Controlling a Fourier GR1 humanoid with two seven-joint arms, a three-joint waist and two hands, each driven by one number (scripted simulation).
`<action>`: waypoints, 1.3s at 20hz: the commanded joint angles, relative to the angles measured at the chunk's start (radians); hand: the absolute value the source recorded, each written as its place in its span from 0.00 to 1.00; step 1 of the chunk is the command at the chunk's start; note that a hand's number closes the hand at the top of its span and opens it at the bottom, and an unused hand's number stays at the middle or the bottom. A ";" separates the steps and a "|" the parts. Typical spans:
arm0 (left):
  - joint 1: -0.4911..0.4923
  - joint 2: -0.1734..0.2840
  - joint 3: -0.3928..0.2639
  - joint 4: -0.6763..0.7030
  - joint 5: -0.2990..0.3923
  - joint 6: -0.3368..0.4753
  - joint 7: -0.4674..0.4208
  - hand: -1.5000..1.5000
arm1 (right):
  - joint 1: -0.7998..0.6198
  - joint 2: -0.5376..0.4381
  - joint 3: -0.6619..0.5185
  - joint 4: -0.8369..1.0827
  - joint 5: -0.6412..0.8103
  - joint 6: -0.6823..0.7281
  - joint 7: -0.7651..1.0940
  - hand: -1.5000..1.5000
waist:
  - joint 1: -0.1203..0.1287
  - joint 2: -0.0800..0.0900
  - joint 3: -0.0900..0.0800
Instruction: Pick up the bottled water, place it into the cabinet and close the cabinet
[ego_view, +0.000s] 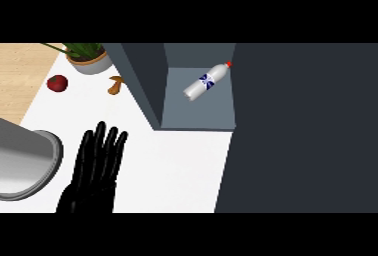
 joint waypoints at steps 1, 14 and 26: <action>0.134 0.093 0.062 -0.156 0.045 -0.033 -0.004 0.00 | 0.003 -0.034 0.121 -0.024 0.089 0.049 0.003 1.00 | 0.001 -0.004 -0.001; 0.499 0.229 0.276 -0.321 0.242 -0.230 -0.150 0.00 | -0.084 0.024 0.332 -0.106 0.237 0.003 0.158 1.00 | 0.027 -0.004 -0.004; 0.609 0.268 0.393 -0.295 0.328 -0.403 -0.211 0.00 | -0.240 0.166 0.301 -0.081 0.112 -0.007 0.364 1.00 | 0.064 0.004 -0.005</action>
